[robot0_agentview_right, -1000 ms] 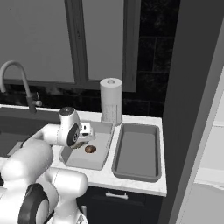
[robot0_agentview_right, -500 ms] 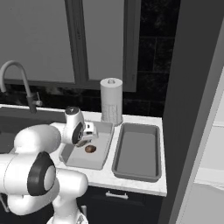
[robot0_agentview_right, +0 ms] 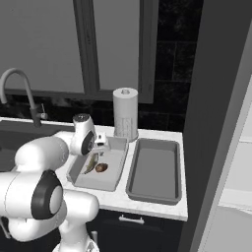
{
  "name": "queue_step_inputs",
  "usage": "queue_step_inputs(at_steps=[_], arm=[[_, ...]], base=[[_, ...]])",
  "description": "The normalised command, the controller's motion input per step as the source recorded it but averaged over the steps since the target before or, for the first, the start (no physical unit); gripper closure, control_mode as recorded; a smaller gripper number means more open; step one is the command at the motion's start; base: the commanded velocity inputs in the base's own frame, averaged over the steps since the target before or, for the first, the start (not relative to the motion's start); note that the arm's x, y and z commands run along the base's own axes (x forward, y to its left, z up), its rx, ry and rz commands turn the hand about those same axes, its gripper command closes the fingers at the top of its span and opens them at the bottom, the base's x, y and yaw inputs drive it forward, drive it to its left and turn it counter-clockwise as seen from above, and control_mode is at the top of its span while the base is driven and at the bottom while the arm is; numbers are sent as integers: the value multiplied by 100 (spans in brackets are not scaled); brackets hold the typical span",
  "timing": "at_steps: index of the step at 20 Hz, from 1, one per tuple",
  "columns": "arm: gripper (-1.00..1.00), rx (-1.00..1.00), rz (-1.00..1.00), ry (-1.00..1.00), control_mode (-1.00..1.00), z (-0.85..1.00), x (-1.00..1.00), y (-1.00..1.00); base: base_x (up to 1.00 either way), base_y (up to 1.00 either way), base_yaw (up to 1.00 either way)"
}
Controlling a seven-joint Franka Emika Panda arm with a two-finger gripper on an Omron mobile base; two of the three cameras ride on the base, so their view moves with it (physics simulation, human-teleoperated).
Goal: Place one mushroom and one fish in each tupperware on the nearby counter, to pack two identical lunches.
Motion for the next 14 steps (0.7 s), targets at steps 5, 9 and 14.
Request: queue_step_inputs(at_steps=[5,9,14], arm=[[-100,0,0,-1,-100,38,-36,-2],[-100,0,0,-15,-100,66,-100,-29],[-100,0,0,-12,-100,57,-100,-16]], base=[[0,0,0],[0,0,0],[0,0,0]])
